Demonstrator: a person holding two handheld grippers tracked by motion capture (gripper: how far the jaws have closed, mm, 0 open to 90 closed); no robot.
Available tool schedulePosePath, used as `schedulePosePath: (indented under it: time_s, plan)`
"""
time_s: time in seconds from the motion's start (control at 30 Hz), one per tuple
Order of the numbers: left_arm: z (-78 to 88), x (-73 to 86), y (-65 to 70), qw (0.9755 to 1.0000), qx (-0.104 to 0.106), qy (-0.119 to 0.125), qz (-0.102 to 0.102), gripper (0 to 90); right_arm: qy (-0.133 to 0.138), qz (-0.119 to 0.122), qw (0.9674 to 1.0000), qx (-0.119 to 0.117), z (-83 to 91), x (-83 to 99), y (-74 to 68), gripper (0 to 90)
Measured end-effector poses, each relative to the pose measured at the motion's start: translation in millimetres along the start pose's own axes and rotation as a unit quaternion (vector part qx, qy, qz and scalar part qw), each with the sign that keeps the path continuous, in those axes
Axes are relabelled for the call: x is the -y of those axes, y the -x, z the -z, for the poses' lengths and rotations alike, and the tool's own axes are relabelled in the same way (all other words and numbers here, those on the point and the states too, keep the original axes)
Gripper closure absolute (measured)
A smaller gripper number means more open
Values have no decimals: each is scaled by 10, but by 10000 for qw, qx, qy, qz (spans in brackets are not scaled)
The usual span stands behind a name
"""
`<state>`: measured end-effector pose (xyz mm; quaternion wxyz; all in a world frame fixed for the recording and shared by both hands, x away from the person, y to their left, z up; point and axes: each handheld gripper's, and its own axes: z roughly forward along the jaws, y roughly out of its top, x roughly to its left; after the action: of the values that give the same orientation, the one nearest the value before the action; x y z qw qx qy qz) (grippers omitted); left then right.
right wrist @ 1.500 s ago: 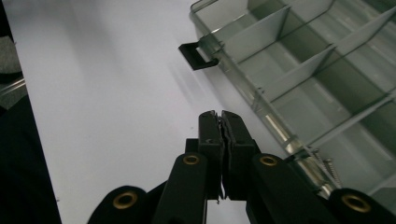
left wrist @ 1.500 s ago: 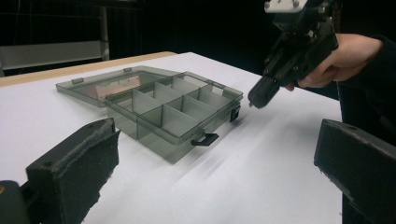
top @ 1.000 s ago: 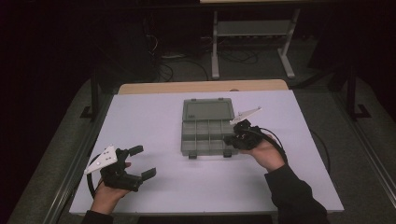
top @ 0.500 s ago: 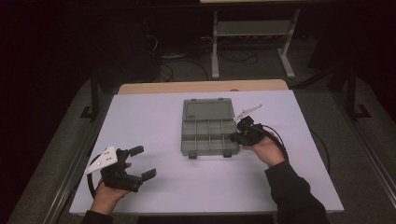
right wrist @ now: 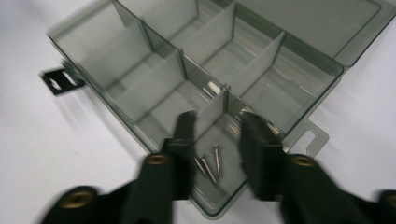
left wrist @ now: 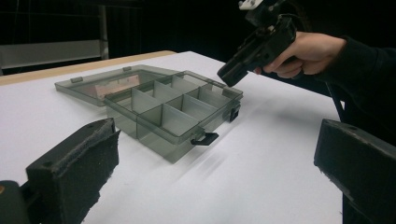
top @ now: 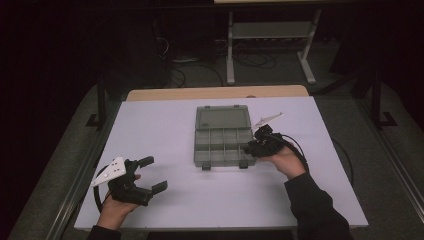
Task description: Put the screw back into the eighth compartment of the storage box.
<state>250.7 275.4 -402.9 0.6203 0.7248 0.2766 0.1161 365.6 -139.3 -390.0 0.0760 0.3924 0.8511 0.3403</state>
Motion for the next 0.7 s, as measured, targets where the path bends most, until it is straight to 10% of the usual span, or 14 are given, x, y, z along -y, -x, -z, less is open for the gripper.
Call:
schedulePosePath:
  time_s: [0.33,0.7]
  plan:
    - [1,2,8,10000,11,-16,8,0,645,-106,9978,-114,141,14,12,72]
    - [2,3,11,10000,25,-27,-18,0,1418,147,9897,-112,372,207,-60,12]
